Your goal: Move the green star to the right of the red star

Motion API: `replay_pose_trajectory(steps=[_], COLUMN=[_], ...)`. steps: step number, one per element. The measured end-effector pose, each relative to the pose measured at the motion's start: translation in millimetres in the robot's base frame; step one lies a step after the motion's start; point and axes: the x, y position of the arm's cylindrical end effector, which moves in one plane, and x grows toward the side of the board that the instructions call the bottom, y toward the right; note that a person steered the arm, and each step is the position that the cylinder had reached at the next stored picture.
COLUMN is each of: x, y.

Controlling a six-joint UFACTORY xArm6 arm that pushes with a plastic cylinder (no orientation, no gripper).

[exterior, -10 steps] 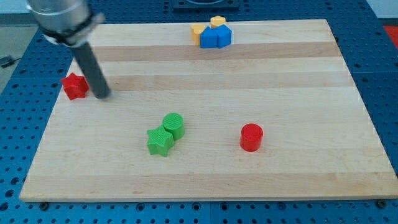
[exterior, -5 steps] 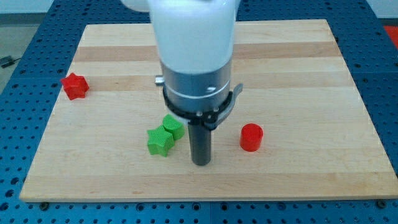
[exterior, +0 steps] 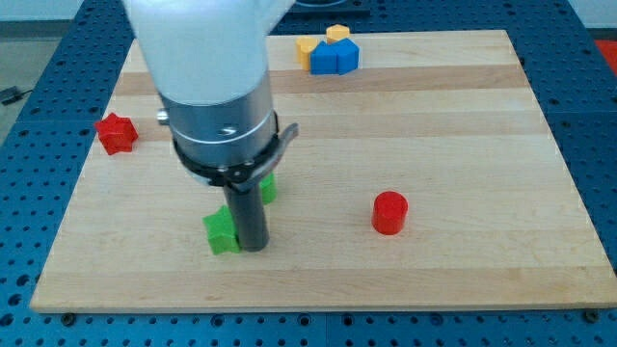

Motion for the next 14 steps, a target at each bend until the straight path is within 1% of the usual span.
replay_pose_trajectory(steps=[2, 3, 5, 11, 12, 13, 14], x=[3.2, -9.8, -21.5, -127.8, -114.5, -41.3, 11.5], y=[-46.1, -58.1, -115.5, -114.8, -110.5, -87.2, -24.4])
